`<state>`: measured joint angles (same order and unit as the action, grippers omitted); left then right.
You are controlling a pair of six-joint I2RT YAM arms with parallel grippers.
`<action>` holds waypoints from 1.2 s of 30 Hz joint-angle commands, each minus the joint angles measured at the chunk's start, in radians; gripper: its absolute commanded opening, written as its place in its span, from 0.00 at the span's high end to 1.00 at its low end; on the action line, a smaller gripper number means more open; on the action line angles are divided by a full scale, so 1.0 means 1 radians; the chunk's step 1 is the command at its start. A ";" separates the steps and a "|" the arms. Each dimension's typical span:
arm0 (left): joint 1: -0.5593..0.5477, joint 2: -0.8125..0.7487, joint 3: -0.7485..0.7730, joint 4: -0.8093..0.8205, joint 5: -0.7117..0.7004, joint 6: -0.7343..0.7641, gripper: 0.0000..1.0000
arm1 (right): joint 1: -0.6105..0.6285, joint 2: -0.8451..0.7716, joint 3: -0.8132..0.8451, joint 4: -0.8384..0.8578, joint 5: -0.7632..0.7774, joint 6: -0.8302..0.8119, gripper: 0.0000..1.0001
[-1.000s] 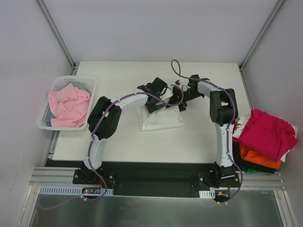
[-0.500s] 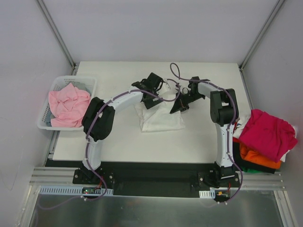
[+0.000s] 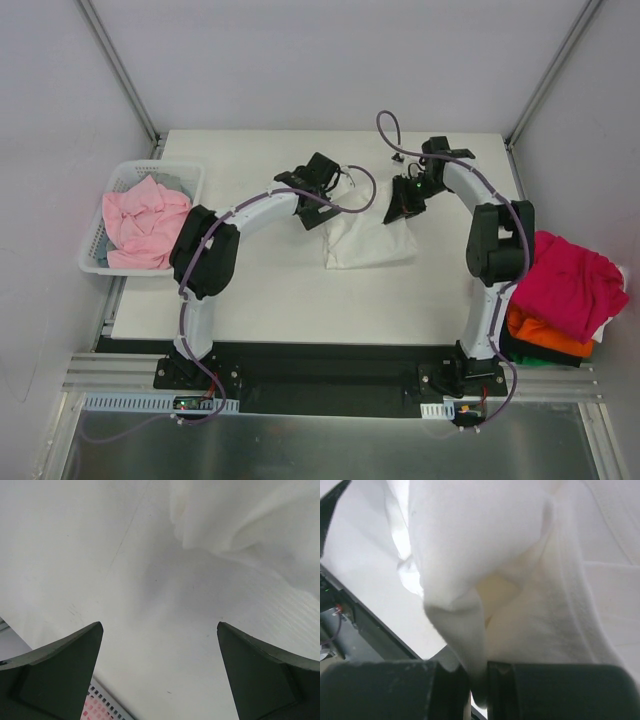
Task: Fold and stack the t-shirts
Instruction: Neatly place the folded tshirt to the corner
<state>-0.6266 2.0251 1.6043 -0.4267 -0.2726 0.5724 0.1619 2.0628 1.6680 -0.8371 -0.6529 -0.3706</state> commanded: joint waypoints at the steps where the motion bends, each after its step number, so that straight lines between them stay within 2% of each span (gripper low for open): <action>1: 0.013 -0.037 -0.015 -0.017 -0.016 -0.003 0.01 | -0.036 -0.108 -0.013 -0.072 0.131 -0.039 0.99; 9: 0.038 -0.054 -0.030 -0.009 -0.004 -0.002 0.01 | -0.104 -0.208 -0.045 -0.137 0.260 -0.074 0.99; 15: 0.051 -0.086 -0.055 0.005 0.025 -0.011 0.02 | -0.186 -0.282 -0.028 -0.253 0.348 -0.113 0.99; 20: 0.053 -0.088 -0.063 0.023 0.064 -0.032 0.03 | -0.234 -0.404 -0.013 -0.329 0.423 -0.143 0.99; 32: 0.053 -0.054 -0.063 0.043 0.114 -0.035 0.04 | -0.301 -0.638 0.033 -0.517 0.518 -0.175 1.00; 36: 0.053 -0.063 -0.078 0.046 0.131 -0.043 0.04 | -0.381 -0.673 0.058 -0.575 0.509 -0.197 0.99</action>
<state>-0.5751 2.0029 1.5417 -0.3939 -0.1833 0.5564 -0.1516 1.4471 1.6669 -1.3125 -0.1623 -0.5346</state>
